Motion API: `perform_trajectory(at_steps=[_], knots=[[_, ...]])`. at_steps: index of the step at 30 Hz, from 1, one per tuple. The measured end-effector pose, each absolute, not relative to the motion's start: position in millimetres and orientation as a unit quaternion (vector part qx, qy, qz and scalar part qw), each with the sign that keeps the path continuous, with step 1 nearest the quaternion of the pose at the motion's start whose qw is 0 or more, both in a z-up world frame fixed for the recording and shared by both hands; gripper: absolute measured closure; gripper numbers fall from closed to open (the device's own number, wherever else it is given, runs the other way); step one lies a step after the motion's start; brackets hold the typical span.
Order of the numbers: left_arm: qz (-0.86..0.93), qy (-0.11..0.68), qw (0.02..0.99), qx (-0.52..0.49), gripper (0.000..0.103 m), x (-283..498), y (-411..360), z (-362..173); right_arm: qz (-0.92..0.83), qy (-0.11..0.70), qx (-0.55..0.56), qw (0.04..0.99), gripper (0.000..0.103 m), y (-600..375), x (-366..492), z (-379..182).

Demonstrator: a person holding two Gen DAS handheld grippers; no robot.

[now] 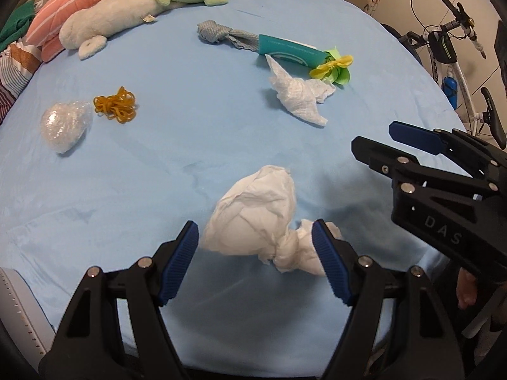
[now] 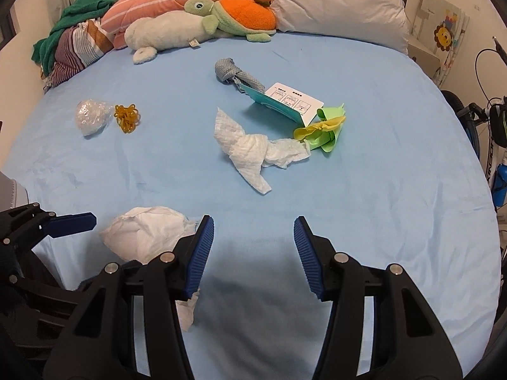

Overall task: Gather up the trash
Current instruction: 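Grasp a white tissue with the left tool while the right tool grasps another tissue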

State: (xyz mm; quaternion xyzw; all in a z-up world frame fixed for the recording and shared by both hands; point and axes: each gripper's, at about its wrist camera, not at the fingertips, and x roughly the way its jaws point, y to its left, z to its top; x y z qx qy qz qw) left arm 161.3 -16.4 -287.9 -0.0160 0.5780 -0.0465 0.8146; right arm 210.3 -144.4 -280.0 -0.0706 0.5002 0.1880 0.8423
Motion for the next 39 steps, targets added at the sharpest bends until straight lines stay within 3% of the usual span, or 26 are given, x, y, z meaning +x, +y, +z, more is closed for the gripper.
perform_trajectory(at_steps=[4,9,13,28,37,39], knots=[[-0.057,0.586,0.808,-0.006,0.033,170.8,-24.8,-303.5,0.182,0.506,-0.071,0.84,0.052,-143.9,216.7,-287.0],[-0.06,0.601,0.797,0.0,0.078,178.5,-30.2,-321.2,0.176,0.512,-0.067,0.838,0.052,-146.7,222.2,-291.7],[-0.059,0.593,0.803,-0.001,0.094,180.2,-27.1,-320.3,0.174,0.513,-0.064,0.838,0.052,-147.5,223.8,-292.6],[-0.022,0.542,0.84,0.002,0.096,220.8,7.6,-288.8,0.181,0.487,-0.065,0.852,0.052,-125.6,255.0,-282.0],[-0.007,0.541,0.841,-0.007,0.096,244.5,28.8,-299.3,0.181,0.496,-0.086,0.845,0.052,-97.3,282.0,-308.5],[-0.007,0.542,0.84,-0.01,0.096,247.9,30.9,-302.3,0.18,0.506,-0.089,0.839,0.058,-93.8,286.4,-317.6]])
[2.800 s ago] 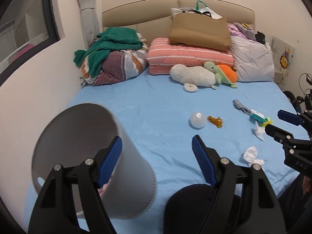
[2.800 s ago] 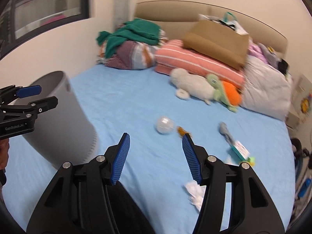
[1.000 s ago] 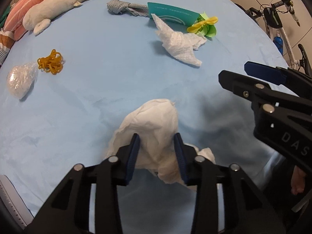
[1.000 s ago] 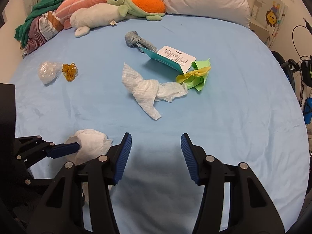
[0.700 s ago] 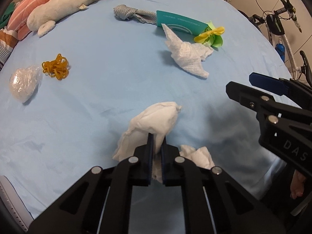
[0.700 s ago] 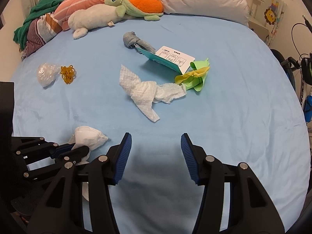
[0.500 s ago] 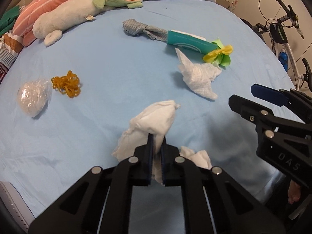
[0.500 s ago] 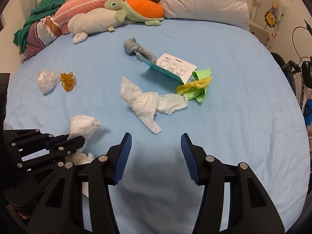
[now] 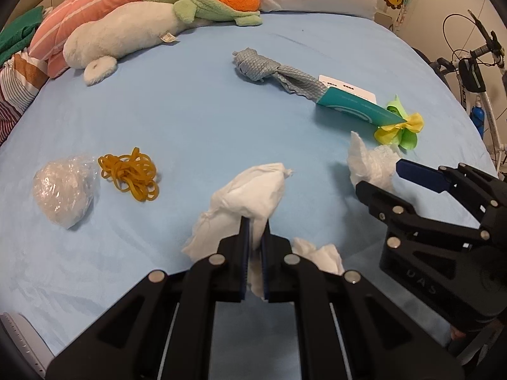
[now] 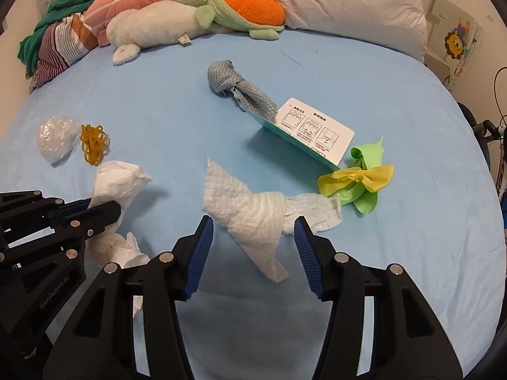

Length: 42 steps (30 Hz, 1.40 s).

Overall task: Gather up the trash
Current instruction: 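Grasp a white tissue with the left tool while the right tool grasps another tissue, then carry both tissues over the grey bin and open both tools to drop them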

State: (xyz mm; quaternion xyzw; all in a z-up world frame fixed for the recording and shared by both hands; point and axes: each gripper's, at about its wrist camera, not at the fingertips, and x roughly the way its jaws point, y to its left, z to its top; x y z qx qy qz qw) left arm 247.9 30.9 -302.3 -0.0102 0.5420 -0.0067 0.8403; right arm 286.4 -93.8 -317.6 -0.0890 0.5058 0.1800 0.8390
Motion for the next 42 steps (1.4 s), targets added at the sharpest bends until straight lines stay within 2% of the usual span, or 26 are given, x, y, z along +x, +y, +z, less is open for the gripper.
perform_trajectory(at_steps=[1,2,6,14,22,42], knots=[[-0.007,0.543,0.84,-0.012,0.096,249.8,32.1,-304.1,0.181,0.511,-0.09,0.836,0.065,-92.1,287.9,-322.0],[-0.007,0.544,0.839,-0.014,0.096,250.6,32.6,-305.7,0.184,0.518,-0.091,0.83,0.076,-90.1,289.3,-327.0],[-0.008,0.547,0.837,-0.016,0.096,250.6,33.5,-308.0,0.187,0.514,-0.097,0.832,0.081,-87.6,287.8,-327.3],[-0.005,0.541,0.841,-0.025,0.096,243.5,36.7,-296.4,0.192,0.5,-0.089,0.84,0.083,-91.8,276.7,-309.6],[0.004,0.52,0.854,-0.023,0.096,217.5,42.5,-261.7,0.201,0.483,-0.083,0.848,0.083,-91.3,251.3,-275.5],[0.113,0.445,0.887,-0.055,0.095,71.7,112.8,-151.8,0.319,0.397,-0.108,0.854,0.083,-16.3,125.9,-152.6]])
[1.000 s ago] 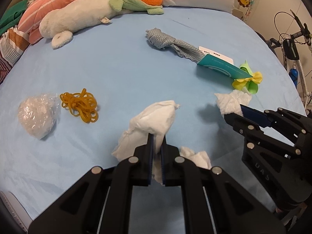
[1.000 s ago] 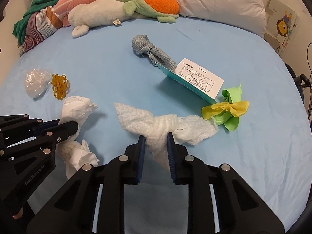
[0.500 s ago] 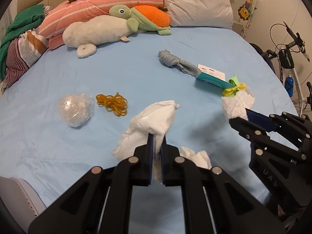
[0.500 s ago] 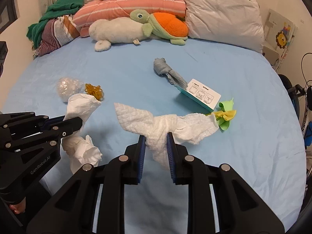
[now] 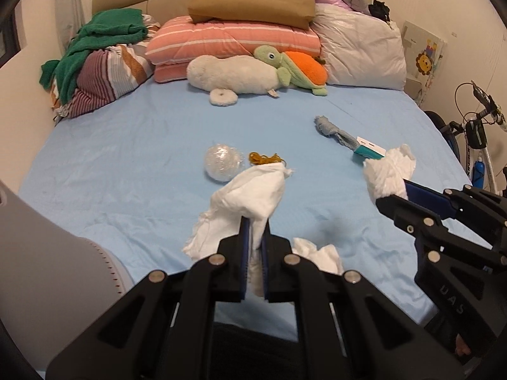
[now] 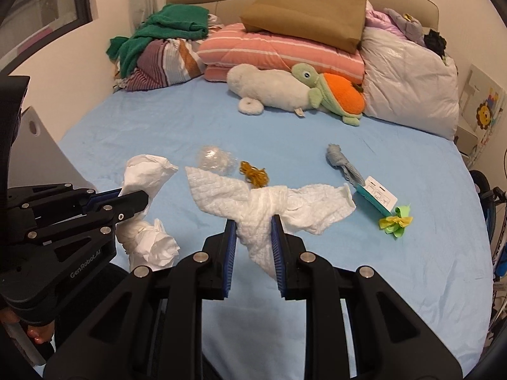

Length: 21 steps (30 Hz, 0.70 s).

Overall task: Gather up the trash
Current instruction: 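Carry both tissues over the grey bin and open both tools to drop them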

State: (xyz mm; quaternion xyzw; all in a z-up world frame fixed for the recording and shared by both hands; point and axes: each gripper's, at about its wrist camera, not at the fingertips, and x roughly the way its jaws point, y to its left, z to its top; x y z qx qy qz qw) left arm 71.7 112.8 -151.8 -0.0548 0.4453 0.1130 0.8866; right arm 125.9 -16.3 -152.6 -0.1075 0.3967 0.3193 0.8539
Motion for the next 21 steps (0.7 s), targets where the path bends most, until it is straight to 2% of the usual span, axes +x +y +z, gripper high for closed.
perform_trajectory(at_steps=[21], knots=[[0.313,0.321,0.892,-0.054,0.095,-126.4,229.7,4.4,0.558,0.272,-0.145,0.771,0.083,130.2,-18.5,-13.8]])
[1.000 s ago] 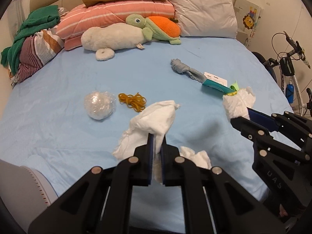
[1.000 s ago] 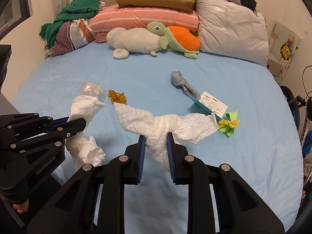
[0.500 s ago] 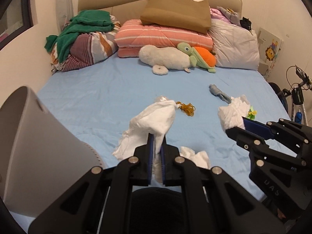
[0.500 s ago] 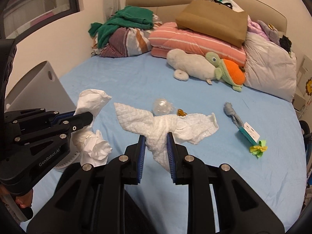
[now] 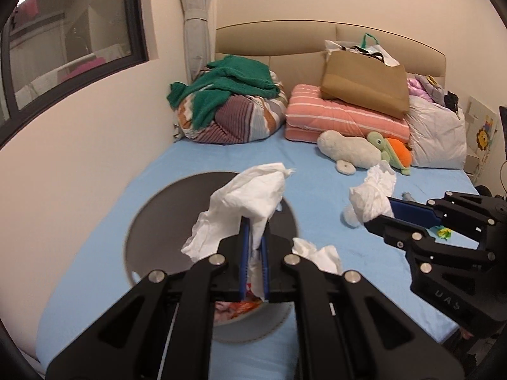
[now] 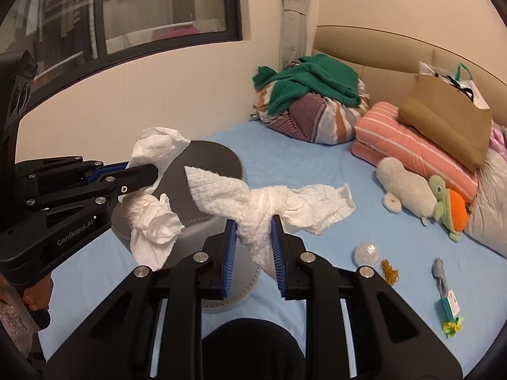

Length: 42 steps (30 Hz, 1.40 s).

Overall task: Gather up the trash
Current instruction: 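Carry both tissues over the grey bin and open both tools to drop them, then move both tools back over the bed toward the plastic ball and rubber bands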

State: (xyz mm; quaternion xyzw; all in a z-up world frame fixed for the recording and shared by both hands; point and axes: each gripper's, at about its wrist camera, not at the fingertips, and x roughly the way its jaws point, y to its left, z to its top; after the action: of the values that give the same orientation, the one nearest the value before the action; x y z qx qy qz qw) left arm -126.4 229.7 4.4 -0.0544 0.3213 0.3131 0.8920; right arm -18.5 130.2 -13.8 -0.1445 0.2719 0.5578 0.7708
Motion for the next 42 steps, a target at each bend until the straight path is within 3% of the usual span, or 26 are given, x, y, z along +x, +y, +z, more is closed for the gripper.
perform_trajectory(at_steps=[9,16,17,18,19,20,21,24,27,42], knots=[[0.374,0.312,0.871,-0.064,0.095,-171.2,272.8,24.4,0.625,0.237,-0.153,0.728,0.083,181.2,-60.9,30.2],[0.383,0.329,0.861,-0.066,0.091,-168.4,289.5,0.8,0.641,0.27,-0.159,0.7,0.082,220.5,-66.6,20.3],[0.385,0.332,0.859,-0.065,0.085,-167.4,290.9,-2.3,0.639,0.274,-0.158,0.701,0.081,222.4,-67.2,17.3],[0.388,0.334,0.856,-0.066,0.066,-166.2,292.6,-5.8,0.635,0.278,-0.159,0.703,0.079,224.8,-66.0,13.9],[0.391,0.333,0.855,-0.069,0.054,-166.7,294.7,-8.4,0.632,0.281,-0.163,0.703,0.078,228.0,-64.6,10.3],[0.393,0.329,0.855,-0.072,0.033,-167.7,296.3,-10.0,0.629,0.282,-0.167,0.705,0.076,229.1,-64.0,7.0],[0.395,0.324,0.856,-0.074,0.027,-169.3,297.3,-10.6,0.626,0.283,-0.171,0.707,0.072,230.6,-63.2,4.9],[0.401,0.325,0.853,-0.078,0.026,-169.7,302.1,-13.4,0.616,0.285,-0.176,0.713,0.057,231.3,-57.5,-1.1],[0.4,0.33,0.851,-0.086,0.026,-167.6,305.9,-16.4,0.612,0.291,-0.168,0.716,0.05,228.7,-50.6,-4.5],[0.322,0.334,0.882,-0.078,0.026,-111.1,257.8,-25.3,0.509,0.316,-0.13,0.79,0.049,149.3,21.6,-34.1]])
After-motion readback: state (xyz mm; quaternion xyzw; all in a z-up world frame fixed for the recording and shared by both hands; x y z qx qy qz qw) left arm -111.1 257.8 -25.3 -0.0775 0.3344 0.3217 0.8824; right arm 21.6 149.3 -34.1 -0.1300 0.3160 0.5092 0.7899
